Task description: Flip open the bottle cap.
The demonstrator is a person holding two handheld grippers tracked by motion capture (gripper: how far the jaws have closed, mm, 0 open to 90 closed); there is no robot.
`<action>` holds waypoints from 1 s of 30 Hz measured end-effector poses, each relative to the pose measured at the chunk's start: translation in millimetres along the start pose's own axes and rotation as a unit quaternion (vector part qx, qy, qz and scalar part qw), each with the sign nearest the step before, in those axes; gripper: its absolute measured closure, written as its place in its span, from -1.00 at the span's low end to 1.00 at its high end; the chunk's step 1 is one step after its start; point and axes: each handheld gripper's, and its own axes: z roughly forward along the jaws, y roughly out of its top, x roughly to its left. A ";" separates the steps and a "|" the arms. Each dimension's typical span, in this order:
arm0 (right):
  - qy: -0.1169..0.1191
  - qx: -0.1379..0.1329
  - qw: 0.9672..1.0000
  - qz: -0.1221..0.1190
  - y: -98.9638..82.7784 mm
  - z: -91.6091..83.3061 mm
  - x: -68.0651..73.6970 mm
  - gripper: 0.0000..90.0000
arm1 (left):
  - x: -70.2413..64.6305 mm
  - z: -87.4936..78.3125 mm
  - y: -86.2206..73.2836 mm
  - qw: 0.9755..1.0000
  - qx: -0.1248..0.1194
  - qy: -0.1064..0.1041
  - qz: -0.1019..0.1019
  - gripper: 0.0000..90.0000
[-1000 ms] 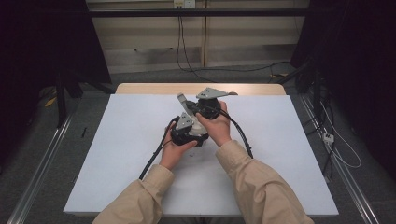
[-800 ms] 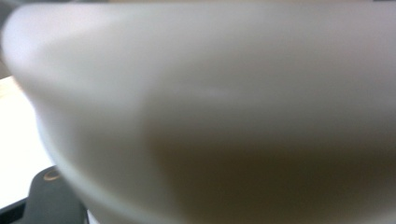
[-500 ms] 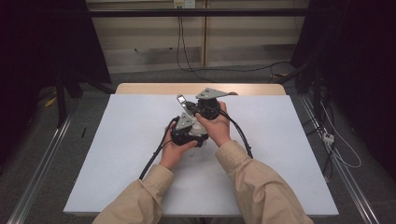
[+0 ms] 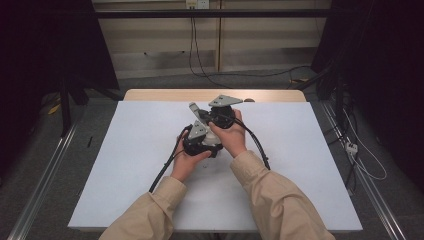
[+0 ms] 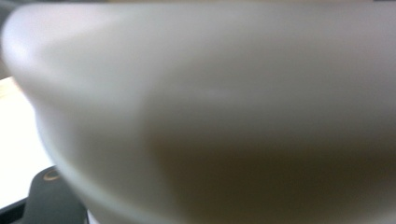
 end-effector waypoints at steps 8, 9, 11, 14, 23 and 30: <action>-0.001 0.008 1.000 0.003 1.3 0.9 0.3 1.00 | -0.7 -0.1 0.0 1.000 0.000 0.008 -0.003 -0.59; -0.001 0.009 1.000 0.002 1.4 1.0 0.6 1.00 | -1.1 -0.1 -0.2 1.000 -0.001 0.008 -0.006 -0.59; -0.002 0.009 1.000 0.005 1.5 1.0 0.5 1.00 | -1.1 -0.3 -0.1 1.000 0.000 0.012 -0.004 -0.59; -0.001 0.006 1.000 0.002 1.1 0.7 0.5 1.00 | 0.0 0.1 0.1 1.000 0.000 0.000 0.000 -0.60; 0.005 -0.004 1.000 0.004 -0.1 -0.6 1.6 0.97 | 2.2 -1.5 0.2 1.000 -0.002 0.014 -0.007 -0.69; -0.004 -0.006 1.000 -0.005 -2.7 -6.5 1.7 0.84 | 4.7 -5.3 -0.1 1.000 0.009 -0.001 -0.026 -0.80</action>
